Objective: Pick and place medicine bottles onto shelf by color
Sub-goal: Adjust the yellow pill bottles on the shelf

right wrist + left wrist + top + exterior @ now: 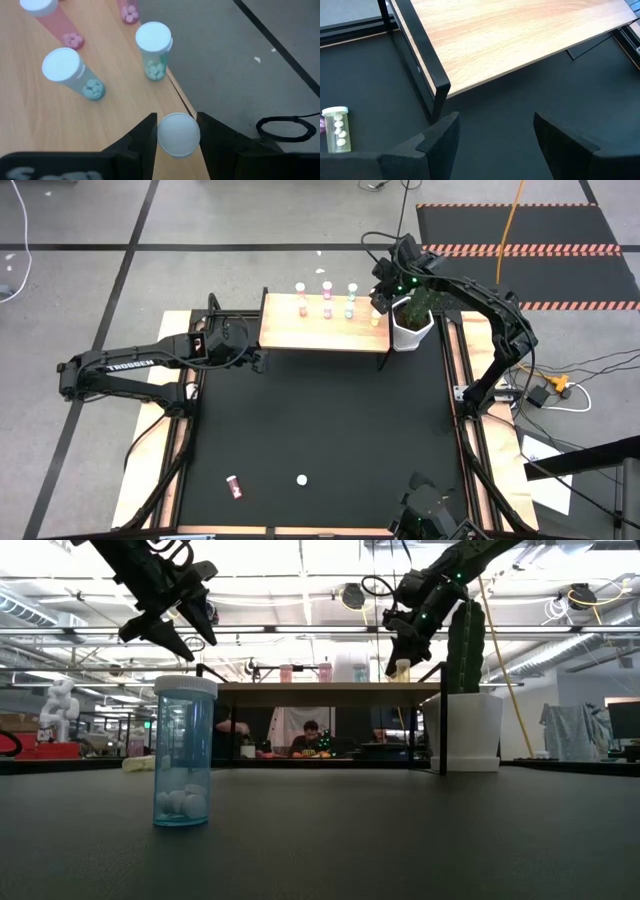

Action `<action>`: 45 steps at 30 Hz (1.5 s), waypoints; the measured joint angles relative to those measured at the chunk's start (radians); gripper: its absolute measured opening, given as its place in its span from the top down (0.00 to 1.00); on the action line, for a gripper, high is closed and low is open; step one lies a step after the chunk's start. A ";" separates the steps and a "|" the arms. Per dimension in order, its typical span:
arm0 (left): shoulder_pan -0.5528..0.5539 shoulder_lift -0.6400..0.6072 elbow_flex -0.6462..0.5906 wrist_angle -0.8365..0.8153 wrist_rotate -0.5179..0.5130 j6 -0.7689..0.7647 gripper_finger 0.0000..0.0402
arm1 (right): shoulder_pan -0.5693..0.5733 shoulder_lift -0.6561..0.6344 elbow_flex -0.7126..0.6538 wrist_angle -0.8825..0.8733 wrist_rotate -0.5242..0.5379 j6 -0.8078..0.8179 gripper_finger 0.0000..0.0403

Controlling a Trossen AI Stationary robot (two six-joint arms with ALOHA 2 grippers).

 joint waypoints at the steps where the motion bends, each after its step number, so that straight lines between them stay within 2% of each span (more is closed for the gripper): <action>1: -0.001 0.000 0.000 0.000 0.000 0.000 0.37 | 0.000 0.000 0.000 0.002 0.001 0.003 0.69; 5: -0.004 0.000 0.000 0.000 0.000 -0.001 0.37 | 0.000 0.000 -0.001 0.000 0.002 0.004 0.66; 14: -0.005 0.000 0.000 -0.001 0.000 -0.001 0.37 | 0.001 -0.041 -0.004 -0.012 0.006 0.004 0.47; 19: -0.005 0.000 0.000 -0.001 0.000 0.000 0.37 | 0.001 -0.106 -0.004 -0.035 0.003 0.018 0.40; 25: -0.005 0.000 0.000 -0.001 0.000 0.004 0.37 | 0.038 -0.183 -0.004 -0.111 0.001 0.002 0.39; 33: -0.005 0.000 0.000 -0.001 0.000 0.003 0.37 | 0.171 -0.222 -0.003 -0.206 -0.004 -0.016 0.39; 45: -0.005 0.000 0.000 -0.058 0.003 -0.024 0.37 | 0.170 -0.221 -0.189 -0.011 0.028 -0.095 0.39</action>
